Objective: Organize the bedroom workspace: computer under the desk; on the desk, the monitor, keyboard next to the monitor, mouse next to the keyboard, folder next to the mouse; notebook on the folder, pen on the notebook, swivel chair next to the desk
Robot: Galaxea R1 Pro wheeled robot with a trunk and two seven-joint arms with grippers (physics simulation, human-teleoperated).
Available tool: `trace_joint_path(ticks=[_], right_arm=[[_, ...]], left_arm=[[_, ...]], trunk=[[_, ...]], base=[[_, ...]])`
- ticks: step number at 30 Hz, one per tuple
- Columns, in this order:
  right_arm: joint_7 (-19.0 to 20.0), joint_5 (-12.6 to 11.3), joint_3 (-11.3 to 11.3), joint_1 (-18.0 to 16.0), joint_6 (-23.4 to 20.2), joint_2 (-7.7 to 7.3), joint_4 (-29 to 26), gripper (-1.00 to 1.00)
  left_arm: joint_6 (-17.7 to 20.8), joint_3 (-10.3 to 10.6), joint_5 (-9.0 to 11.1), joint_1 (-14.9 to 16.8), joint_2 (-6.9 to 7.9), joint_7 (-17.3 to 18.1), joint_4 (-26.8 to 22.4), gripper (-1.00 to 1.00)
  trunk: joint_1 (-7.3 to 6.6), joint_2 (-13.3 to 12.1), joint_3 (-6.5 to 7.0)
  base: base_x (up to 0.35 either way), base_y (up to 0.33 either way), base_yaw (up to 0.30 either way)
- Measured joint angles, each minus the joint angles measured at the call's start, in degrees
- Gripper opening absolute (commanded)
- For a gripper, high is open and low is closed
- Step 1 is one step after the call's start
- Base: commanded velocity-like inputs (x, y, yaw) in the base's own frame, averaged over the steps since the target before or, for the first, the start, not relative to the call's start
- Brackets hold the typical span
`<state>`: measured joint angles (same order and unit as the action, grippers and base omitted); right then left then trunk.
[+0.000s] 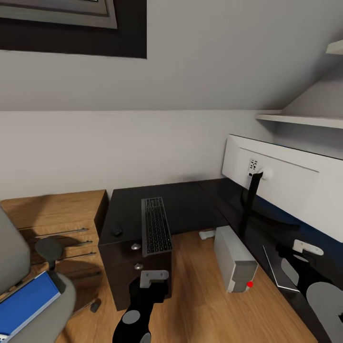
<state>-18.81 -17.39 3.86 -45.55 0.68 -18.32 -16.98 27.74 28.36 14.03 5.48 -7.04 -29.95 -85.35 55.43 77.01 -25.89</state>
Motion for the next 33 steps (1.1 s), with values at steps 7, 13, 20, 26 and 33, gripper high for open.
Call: trace_joint_path(ticks=[7,13,20,26,33], right_arm=[[0.0,0.0,0.0,-0.4,0.0,-0.04,0.6,1.00],[0.0,0.0,0.0,-0.5,0.0,-0.05,0.8,1.00],[-0.1,-0.1,0.0,-0.5,-0.1,0.02,0.8,1.00],[-0.1,-0.1,0.0,-0.5,-0.1,0.15,0.8,1.00],[-0.1,-0.2,0.0,-0.5,-1.0,0.26,0.7,1.00]], left_arm=[[0.0,0.1,0.0,0.0,-0.01,0.0,0.0,1.00],[0.0,0.1,0.0,0.0,-0.01,0.0,0.1,1.00],[0.0,0.1,0.0,0.0,-0.01,0.0,0.1,1.00],[0.0,0.1,0.0,0.0,-0.01,0.0,0.1,1.00],[0.0,0.1,0.0,0.0,-0.01,0.0,0.1,1.00]], trunk=[[1.54,2.8,-1.26],[2.86,5.2,-2.34],[4.39,8.0,-3.59],[5.71,10.4,-4.67],[5.72,10.4,-4.68]], base=[[0.000,0.000,0.000],[0.000,0.000,0.000],[0.000,0.000,0.000],[0.000,0.000,0.000],[0.000,0.000,0.000]])
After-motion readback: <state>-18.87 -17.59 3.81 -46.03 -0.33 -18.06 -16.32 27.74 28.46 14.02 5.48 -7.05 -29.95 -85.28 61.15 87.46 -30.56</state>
